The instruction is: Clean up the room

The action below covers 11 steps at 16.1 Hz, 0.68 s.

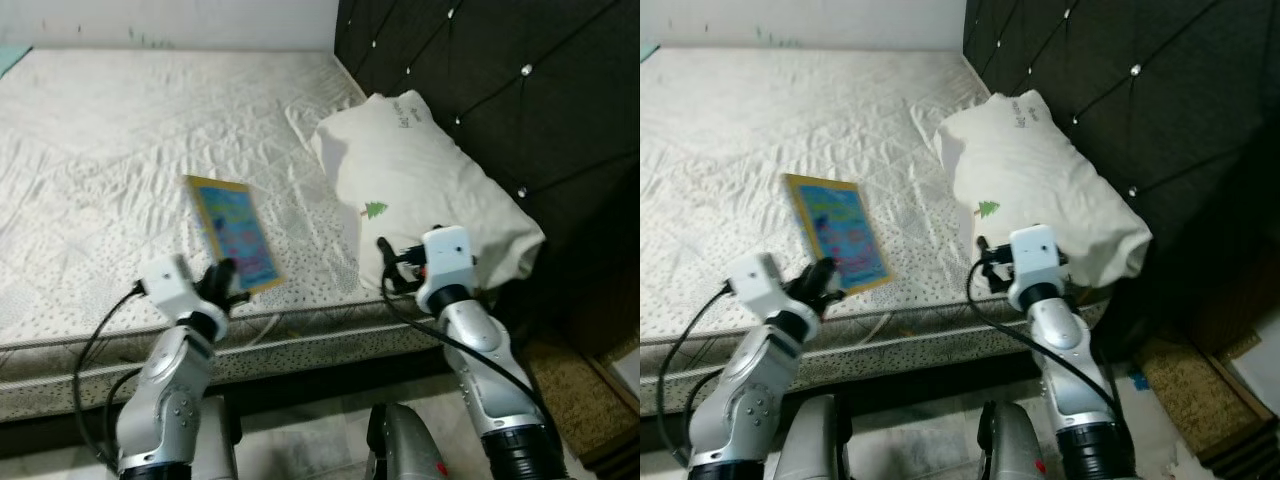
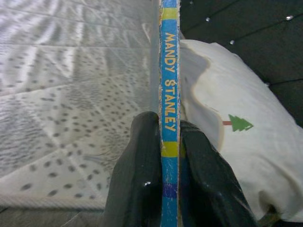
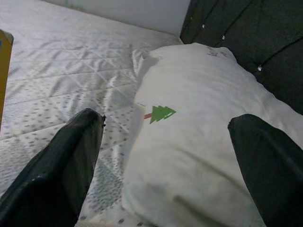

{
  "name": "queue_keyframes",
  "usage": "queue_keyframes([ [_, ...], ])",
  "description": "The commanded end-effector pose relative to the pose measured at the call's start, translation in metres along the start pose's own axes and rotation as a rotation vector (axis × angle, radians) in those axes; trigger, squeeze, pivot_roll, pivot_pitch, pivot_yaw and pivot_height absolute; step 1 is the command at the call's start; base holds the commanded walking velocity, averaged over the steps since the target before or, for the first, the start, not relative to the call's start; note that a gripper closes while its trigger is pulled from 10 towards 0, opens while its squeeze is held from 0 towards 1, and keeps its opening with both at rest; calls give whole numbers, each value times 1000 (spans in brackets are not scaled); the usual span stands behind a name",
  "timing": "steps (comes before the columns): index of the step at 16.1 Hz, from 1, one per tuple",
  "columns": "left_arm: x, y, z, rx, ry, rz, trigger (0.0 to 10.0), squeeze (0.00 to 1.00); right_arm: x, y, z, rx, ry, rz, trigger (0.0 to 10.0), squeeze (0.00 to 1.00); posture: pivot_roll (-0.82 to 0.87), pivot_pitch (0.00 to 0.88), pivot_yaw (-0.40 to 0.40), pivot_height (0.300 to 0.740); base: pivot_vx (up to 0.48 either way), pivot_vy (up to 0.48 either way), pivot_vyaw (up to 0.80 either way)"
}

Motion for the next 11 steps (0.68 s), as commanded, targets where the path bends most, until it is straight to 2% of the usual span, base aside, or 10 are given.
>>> queue_keyframes([
  [1,0,15,5,5,-22,63,10000,0,1,2,-2,2,1,11,10000,0,4,74,-76,554,341,0,0],
  [10,0,9,6,12,-33,33,10000,0,1,2,1,-13,-12,16,10000,0,8,61,-73,554,297,0,0],
  [11,0,8,6,12,-32,30,10000,0,1,2,1,-14,-12,16,10000,0,8,59,-72,554,0,0,0],
])
Point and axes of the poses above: a point about 5 cm out from each wrist's last joint towards the gripper, its own x axis pointing out of the wrist towards the gripper, its own y axis along the axis of the wrist's last joint, z = x × y, the point moved 2 cm from there along x, pointing out of the wrist towards the gripper, and after that the axes turned 1 degree about -x, right-handed, at the moved point
